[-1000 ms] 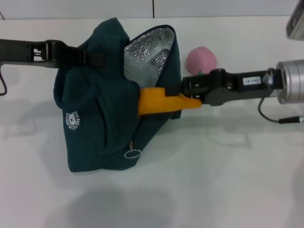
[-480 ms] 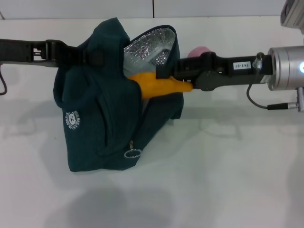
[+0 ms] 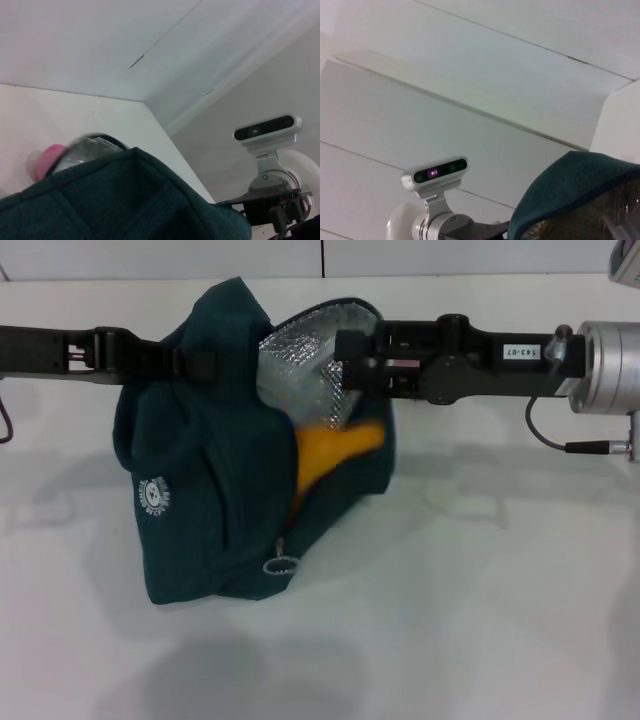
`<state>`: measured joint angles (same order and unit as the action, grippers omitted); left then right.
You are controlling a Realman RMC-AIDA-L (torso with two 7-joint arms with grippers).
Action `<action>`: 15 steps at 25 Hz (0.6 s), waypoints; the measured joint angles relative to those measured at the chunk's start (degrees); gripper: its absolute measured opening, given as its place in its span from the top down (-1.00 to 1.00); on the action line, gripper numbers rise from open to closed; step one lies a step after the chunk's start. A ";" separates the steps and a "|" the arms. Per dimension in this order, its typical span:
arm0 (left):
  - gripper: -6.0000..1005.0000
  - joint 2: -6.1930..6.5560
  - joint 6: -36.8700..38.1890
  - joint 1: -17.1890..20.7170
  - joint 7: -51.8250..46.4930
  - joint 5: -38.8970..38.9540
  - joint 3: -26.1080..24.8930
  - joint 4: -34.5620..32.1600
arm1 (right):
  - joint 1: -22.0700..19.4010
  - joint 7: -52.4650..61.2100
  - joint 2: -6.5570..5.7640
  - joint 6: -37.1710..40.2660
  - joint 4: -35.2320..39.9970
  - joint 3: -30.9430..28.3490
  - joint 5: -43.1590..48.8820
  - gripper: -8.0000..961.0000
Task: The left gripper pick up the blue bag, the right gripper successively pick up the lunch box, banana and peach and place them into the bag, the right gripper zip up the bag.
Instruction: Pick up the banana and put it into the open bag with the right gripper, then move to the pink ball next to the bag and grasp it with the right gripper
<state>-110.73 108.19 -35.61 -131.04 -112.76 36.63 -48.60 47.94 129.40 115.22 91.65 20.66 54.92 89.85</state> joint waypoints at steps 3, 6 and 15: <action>0.92 -0.01 0.00 0.06 0.00 -0.01 -0.04 0.00 | -0.09 -0.02 0.01 -0.21 0.02 0.01 -0.27 -0.13; 0.92 -0.01 0.00 0.11 0.00 -0.01 -0.07 0.00 | -1.39 -0.55 -0.15 -0.22 1.33 -0.43 -0.94 -0.30; 0.92 -0.01 -0.04 0.34 -0.04 0.84 -0.31 0.00 | -8.74 -2.68 -5.44 0.20 14.75 -2.37 0.32 -0.49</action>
<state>-110.74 108.16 -35.26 -131.08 -111.92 36.32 -48.60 39.20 126.72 109.78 91.86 35.40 52.56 90.17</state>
